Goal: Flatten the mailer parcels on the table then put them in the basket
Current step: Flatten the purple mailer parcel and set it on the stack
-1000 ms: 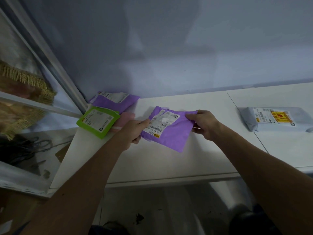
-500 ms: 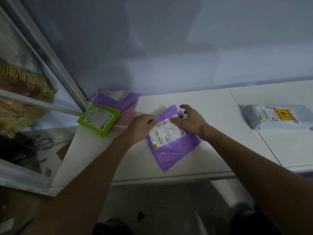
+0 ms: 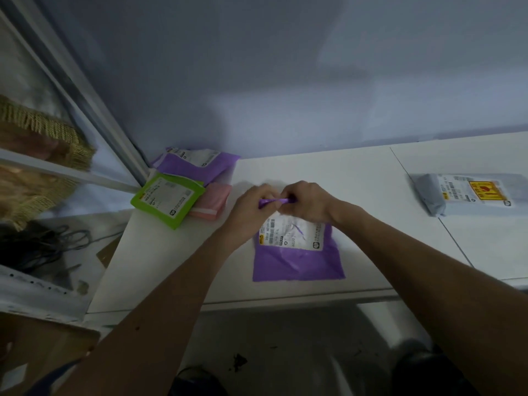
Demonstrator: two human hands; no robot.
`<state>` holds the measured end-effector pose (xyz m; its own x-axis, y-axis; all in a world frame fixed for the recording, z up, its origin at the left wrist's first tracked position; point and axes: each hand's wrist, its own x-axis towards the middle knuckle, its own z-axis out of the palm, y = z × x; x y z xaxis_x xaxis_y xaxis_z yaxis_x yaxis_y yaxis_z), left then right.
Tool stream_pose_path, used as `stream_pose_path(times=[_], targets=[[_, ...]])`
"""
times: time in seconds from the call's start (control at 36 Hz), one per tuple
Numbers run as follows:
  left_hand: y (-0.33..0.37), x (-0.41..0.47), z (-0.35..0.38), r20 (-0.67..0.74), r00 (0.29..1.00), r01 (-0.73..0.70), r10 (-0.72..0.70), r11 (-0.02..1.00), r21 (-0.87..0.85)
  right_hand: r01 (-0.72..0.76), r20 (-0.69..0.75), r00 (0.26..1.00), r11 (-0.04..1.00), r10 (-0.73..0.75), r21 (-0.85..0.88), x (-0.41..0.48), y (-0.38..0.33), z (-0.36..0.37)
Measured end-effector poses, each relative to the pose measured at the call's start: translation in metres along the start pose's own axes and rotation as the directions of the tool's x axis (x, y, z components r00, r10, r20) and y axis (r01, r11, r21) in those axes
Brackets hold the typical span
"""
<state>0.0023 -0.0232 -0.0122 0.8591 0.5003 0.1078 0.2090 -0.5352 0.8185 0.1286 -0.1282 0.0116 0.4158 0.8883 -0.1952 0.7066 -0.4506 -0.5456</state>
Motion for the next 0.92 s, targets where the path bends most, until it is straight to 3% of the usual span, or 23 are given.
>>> stream_pose_path(times=[0.06, 0.11, 0.22, 0.31, 0.53, 0.72, 0.92], targets=[[0.004, -0.001, 0.0, -0.004, 0.981, 0.189, -0.193, 0.964, -0.188, -0.031, -0.019, 0.999, 0.995, 0.033, 0.094, -0.003, 0.003, -0.002], [-0.003, -0.001, -0.002, 0.087, 0.936, 0.35, -0.342, 0.871, -0.346, -0.061, -0.024, 0.997, 0.973, 0.068, 0.22, -0.004, 0.006, -0.003], [-0.011, -0.003, -0.013, 0.288, 0.811, 0.582, -0.509, 0.662, -0.472, -0.094, -0.02, 0.993, 0.892, 0.115, 0.441, -0.006, 0.006, -0.006], [-0.01, 0.0, -0.015, 0.326, 0.81, 0.586, -0.488, 0.637, -0.501, -0.138, 0.03, 0.989, 0.852, 0.142, 0.506, -0.007, 0.008, -0.007], [0.002, 0.001, -0.012, 0.298, 0.871, 0.482, -0.39, 0.792, -0.374, -0.274, 0.359, 0.929, 0.818, 0.089, 0.505, -0.011, 0.012, -0.015], [0.005, 0.004, -0.006, 0.223, 0.91, 0.405, -0.35, 0.867, -0.291, -0.283, 0.294, 0.947, 0.773, 0.13, 0.568, -0.009, 0.018, -0.013], [-0.008, 0.008, -0.009, 0.262, 0.869, 0.478, -0.42, 0.849, -0.226, -0.291, 0.155, 0.952, 0.628, 0.264, 0.722, -0.01, 0.034, 0.004]])
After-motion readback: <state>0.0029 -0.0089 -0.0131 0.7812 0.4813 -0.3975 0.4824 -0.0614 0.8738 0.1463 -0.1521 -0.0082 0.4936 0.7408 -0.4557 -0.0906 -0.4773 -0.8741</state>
